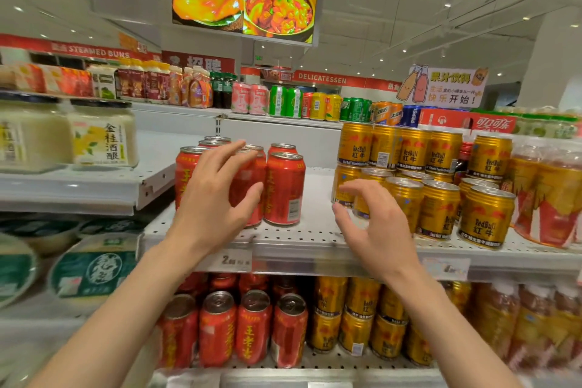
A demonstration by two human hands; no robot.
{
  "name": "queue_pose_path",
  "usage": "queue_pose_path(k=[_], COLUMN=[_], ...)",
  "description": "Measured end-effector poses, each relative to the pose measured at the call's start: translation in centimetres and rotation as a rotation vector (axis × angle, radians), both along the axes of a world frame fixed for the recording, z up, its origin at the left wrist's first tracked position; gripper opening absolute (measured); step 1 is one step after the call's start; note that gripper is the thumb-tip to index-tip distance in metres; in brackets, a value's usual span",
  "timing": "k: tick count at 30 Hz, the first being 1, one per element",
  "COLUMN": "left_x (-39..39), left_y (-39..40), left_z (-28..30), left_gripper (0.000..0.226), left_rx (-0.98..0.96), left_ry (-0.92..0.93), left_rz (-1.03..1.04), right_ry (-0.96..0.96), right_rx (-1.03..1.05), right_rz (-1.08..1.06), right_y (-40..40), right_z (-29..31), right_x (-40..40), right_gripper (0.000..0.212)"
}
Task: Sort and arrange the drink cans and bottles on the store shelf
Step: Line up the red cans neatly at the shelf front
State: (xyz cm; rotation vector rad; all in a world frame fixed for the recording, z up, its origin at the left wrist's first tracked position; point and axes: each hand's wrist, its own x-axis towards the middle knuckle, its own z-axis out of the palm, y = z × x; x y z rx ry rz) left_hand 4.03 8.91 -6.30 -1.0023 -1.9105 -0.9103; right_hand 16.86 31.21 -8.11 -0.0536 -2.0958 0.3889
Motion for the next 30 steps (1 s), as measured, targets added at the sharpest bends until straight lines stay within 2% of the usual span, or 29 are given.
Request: queue_pose_path(k=[5,8,18,25,28,30], left_x=[1.0,0.5,-0.8,-2.3,-3.1,-3.8], left_y=[-4.5,-6.8,-8.9,-8.6,-8.6,-8.7], left_z=[-1.9,-2.3,-0.7,3.2,5.2,6.3], left_gripper=[0.039,0.04,0.045,0.051,0.059,0.057], left_rx=[0.047,0.013,-0.182,-0.285,-0.365,-0.436], left_ry=[-0.077,-0.132,-0.037,0.065,-0.025,-0.123], left_rz=[-0.064,-0.037,-0.015,0.151,0.08,0.035], right_ry=[-0.08,-0.113,-0.087,-0.124,-0.162,-0.109], right_rx=[-0.463,-0.557,-0.575,-0.511,-0.442,-0.322], right_rz=[0.225,0.27,0.136,0.16,0.204,0.214], right_y=[-5.4,-7.4,-8.9,-8.4,-7.8,-7.4], right_z=[-1.0,-1.2,-2.0,-1.7,-0.7,0.6], right_x=[-0.7,-2.1,-3.4,-2.9,-2.9,-3.2], right_gripper=[0.019,0.014,0.005,0.004,0.003,0.005])
